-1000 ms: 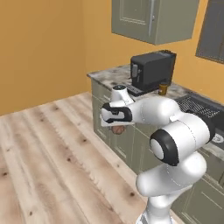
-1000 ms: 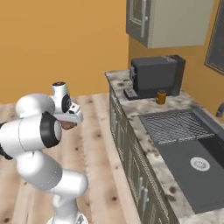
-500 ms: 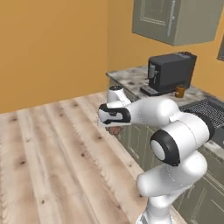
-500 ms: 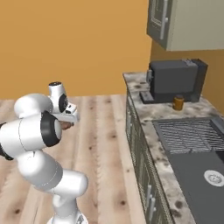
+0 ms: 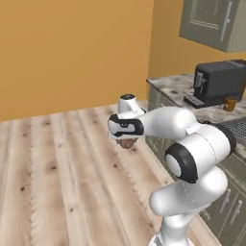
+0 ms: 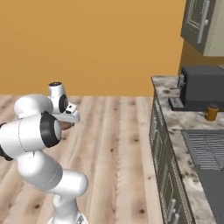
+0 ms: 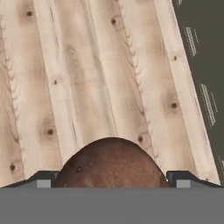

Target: Turn on the sink faucet. Then move the potato from the counter to the sink. Turn off the sink. Move the vegetable from the sink to the pot next to the stove. Finally move the pot to the front left burner.

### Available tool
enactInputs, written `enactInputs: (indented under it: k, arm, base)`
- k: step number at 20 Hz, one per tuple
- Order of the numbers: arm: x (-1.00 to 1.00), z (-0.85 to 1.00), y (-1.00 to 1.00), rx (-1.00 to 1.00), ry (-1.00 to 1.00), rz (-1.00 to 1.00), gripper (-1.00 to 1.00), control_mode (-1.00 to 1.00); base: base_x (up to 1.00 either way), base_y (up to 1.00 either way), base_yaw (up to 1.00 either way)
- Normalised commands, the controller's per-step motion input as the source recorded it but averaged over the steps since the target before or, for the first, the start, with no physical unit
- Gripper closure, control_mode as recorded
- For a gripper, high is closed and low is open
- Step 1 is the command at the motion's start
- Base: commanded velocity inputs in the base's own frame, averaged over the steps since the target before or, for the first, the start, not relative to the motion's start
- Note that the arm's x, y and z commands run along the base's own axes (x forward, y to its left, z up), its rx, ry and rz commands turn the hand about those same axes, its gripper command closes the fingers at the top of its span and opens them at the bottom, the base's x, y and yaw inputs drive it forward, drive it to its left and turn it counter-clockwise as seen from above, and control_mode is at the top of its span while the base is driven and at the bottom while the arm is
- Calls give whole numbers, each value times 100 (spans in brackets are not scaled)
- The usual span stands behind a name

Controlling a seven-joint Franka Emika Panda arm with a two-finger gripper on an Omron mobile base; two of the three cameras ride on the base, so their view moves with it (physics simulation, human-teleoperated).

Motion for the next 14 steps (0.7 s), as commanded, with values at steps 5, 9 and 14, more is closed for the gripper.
enactInputs:
  k: [5, 9, 14]
  arm:
    - [0, 0, 0, 0, 0, 0, 100, 100]
    - [0, 0, 0, 0, 0, 0, 100, 100]
    - [0, 0, 0, 0, 0, 0, 100, 100]
  base:
    - [36, 31, 31]
    - [38, 14, 34]
    - [18, 4, 39]
